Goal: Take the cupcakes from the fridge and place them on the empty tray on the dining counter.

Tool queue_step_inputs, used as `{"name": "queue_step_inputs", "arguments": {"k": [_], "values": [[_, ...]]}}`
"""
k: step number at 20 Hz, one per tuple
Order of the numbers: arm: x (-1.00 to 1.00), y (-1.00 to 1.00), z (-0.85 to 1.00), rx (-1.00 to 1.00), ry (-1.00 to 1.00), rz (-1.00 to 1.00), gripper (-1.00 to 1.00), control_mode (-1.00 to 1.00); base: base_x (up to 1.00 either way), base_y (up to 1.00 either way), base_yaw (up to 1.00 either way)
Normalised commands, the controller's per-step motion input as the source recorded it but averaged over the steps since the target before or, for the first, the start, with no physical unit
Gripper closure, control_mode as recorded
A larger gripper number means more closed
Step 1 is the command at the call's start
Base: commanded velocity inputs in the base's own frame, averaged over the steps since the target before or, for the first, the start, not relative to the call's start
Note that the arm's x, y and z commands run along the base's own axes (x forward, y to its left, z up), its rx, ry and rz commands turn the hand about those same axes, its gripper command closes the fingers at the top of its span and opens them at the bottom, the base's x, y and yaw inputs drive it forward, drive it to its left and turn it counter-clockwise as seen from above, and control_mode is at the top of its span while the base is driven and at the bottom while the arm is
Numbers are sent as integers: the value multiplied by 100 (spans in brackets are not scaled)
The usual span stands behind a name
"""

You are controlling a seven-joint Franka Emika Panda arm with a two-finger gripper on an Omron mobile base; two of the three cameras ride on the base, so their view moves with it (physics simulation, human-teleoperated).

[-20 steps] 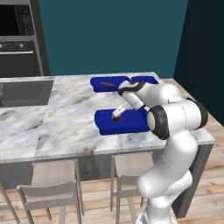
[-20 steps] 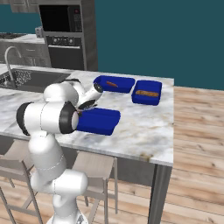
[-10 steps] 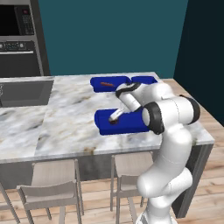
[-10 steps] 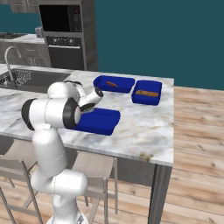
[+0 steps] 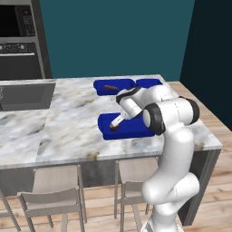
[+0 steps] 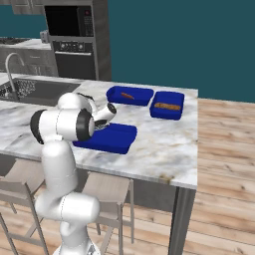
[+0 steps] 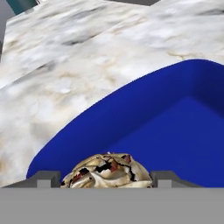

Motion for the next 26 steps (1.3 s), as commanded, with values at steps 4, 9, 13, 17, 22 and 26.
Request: {"name": "queue_step_inputs", "arguments": {"k": [4,9,13,17,22,26], "values": [[24,1,-15,0,0,4,100,-100,0,0,0],[20,0,-8,2,-6,4,100,-100,0,0,0],[20,0,-13,2,-7,4,100,-100,0,0,0],[14,0,-24,0,-7,3,100,-100,0,0,0],[5,1,-23,0,-7,3,100,-100,0,0,0],[13,8,-19,0,-6,2,100,-100,0,0,0]]}}
